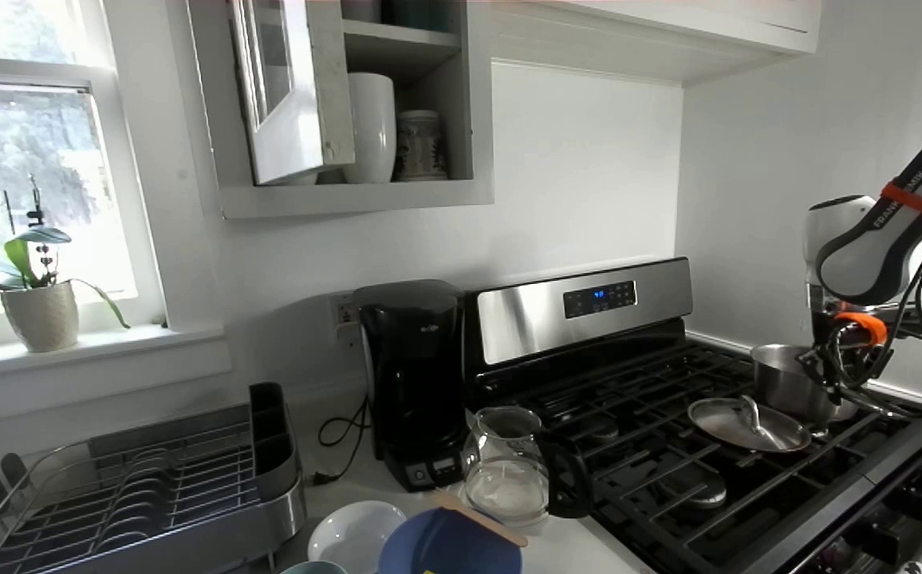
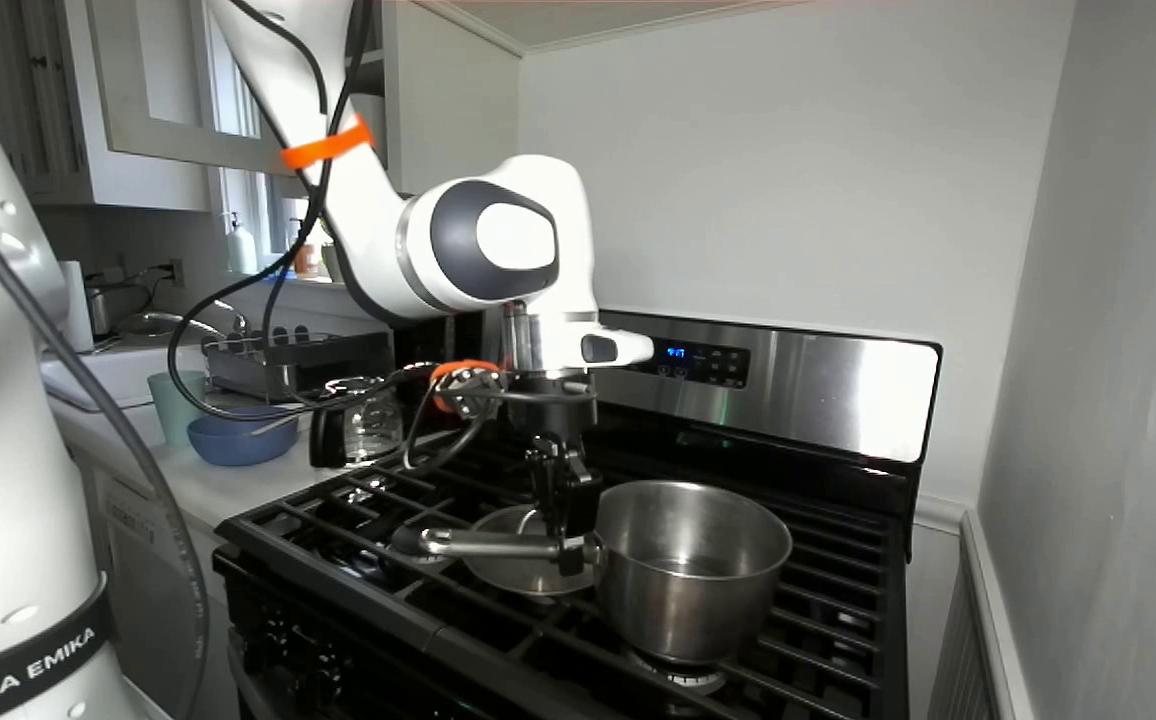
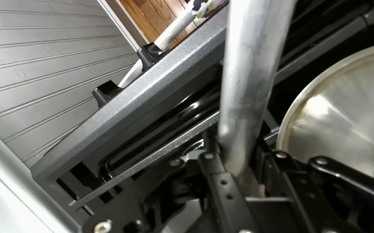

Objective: Move the pot to the right

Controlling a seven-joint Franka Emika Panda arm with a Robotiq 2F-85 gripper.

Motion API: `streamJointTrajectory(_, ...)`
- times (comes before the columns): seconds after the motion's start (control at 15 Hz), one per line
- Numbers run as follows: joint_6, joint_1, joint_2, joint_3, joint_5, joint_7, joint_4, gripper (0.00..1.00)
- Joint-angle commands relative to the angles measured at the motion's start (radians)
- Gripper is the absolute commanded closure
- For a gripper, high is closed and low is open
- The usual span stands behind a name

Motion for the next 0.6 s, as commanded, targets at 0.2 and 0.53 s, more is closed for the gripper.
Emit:
streamJointTrajectory(0.2,-0.033,0.027,-0.028,-0.021,0.036,-0.084,0.001,0.46)
streamJointTrajectory(0.53,-0.054,0.036,-0.055,-0.017,0.042,-0.107,0.000,0.12)
